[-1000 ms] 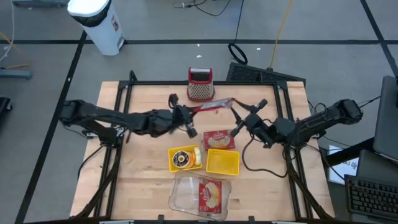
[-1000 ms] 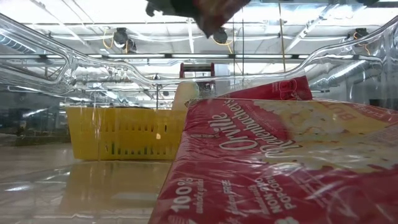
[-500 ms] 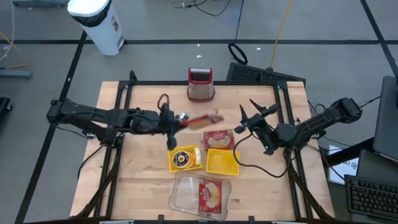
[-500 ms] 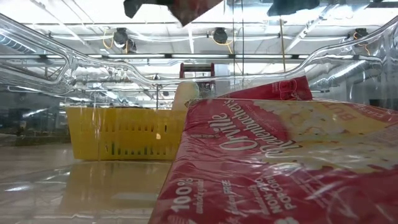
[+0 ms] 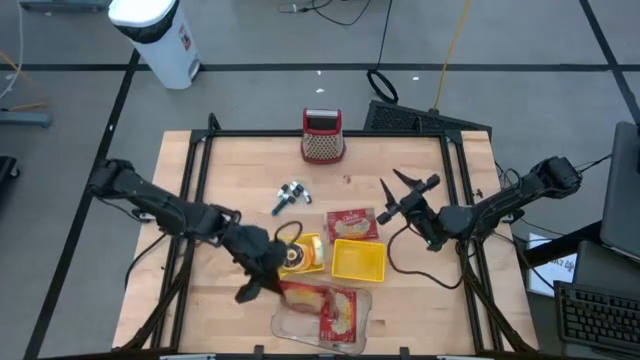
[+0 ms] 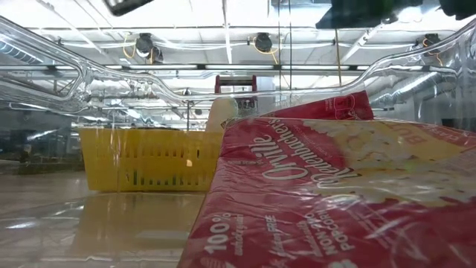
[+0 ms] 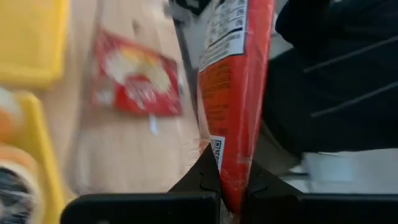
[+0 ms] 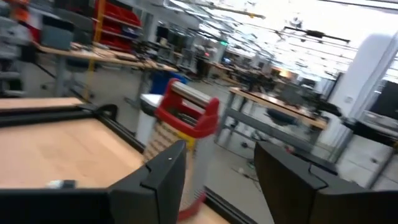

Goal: Pick & Place Food Item
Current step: Put the top red popcorn bag into the transparent bin

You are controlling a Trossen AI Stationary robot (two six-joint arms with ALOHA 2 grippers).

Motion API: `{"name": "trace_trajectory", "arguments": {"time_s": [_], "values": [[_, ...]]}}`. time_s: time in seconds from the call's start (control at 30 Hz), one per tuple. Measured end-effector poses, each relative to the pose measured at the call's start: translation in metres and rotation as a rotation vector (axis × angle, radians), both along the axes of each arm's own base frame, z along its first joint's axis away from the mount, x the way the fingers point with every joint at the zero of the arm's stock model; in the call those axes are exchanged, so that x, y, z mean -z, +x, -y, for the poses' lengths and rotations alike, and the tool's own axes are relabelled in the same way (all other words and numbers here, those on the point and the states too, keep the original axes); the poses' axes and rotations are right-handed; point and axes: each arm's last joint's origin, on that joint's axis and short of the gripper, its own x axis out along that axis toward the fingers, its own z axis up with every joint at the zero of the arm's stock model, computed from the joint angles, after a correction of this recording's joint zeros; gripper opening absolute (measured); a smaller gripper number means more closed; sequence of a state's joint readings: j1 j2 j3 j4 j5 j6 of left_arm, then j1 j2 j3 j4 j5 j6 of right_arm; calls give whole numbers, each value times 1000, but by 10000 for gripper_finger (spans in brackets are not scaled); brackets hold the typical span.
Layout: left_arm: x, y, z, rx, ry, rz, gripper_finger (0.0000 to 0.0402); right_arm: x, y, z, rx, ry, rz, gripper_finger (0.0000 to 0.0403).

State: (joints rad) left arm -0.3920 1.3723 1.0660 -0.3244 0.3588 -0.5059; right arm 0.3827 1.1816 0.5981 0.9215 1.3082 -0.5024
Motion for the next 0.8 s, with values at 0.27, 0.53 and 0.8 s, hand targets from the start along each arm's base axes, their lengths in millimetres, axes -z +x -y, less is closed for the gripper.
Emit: {"name": "trace_trajectory", "arguments": {"time_s": [0.27,0.53,0.8], "values": [[25,17,17,-37,-64,-182,1,7,5,-3,-163,40,44,173],[17,42,38,44,-2,-219,1,16,6,-7,-209,97,34,171],[44,66,43,37,95,-316,0,17,4,-13,-236,94,24,171]]}}
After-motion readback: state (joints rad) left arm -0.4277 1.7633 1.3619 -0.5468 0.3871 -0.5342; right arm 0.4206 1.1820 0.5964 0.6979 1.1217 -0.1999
